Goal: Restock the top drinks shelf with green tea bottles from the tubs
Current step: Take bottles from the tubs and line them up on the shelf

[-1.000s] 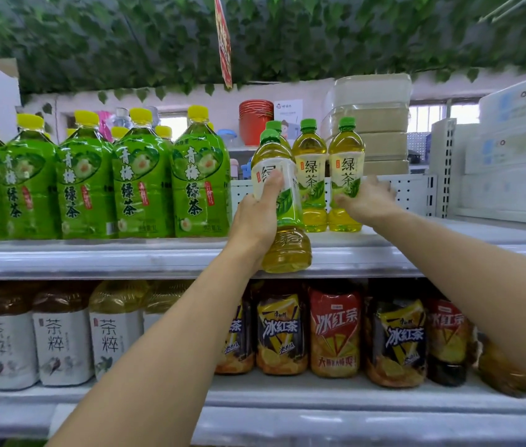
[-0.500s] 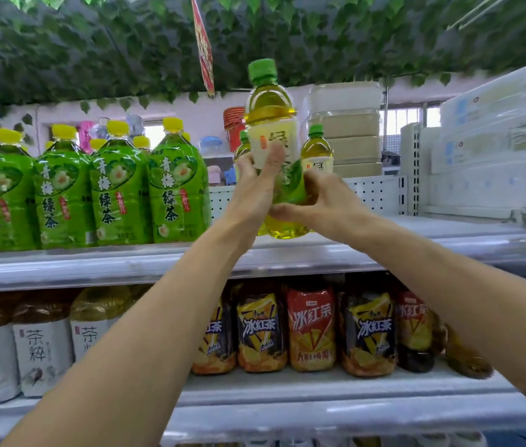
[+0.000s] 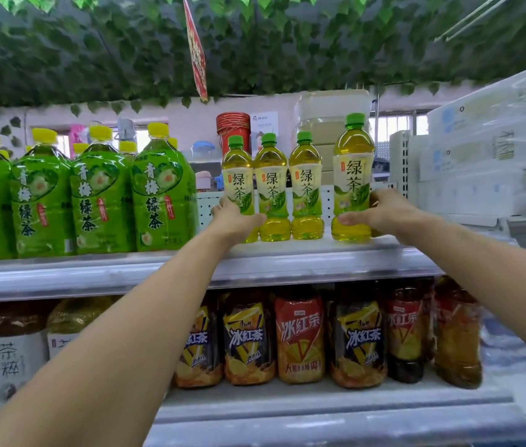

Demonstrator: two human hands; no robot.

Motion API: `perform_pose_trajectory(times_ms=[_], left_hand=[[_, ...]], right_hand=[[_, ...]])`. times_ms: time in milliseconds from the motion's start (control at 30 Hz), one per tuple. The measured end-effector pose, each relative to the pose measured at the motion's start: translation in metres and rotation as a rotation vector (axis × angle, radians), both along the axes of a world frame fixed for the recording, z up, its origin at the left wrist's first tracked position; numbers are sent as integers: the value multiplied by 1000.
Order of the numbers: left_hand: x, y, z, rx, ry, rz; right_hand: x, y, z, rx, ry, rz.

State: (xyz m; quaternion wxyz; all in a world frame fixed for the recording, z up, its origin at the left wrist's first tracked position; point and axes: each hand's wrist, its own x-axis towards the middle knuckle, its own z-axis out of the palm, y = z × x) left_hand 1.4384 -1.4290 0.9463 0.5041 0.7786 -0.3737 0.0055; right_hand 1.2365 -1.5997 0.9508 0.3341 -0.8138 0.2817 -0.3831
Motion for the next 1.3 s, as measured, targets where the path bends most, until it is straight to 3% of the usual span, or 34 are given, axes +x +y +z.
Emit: perform_pose_trajectory(times_ms=[167,767,933,1067,1167,1300], left_hand=[[12,-5,-4,23,96,-41],[15,-9,-15,135,-113,98],[-5,-4,-15,234,-335,264],[-28,16,-19,179,-551,256],[-44,52,-37,102,-756,277],[-49,130,-80,0,-855,311]], right_hand=[[16,-17,6,54,90,-21],[44,-22,3,-62,134,-60],[34,4,3,-165,295,-32],[15,42,-5,-331,333,-92],[8,81,-29,-539,261,-141],[8,151,-74,-788,68,-104]])
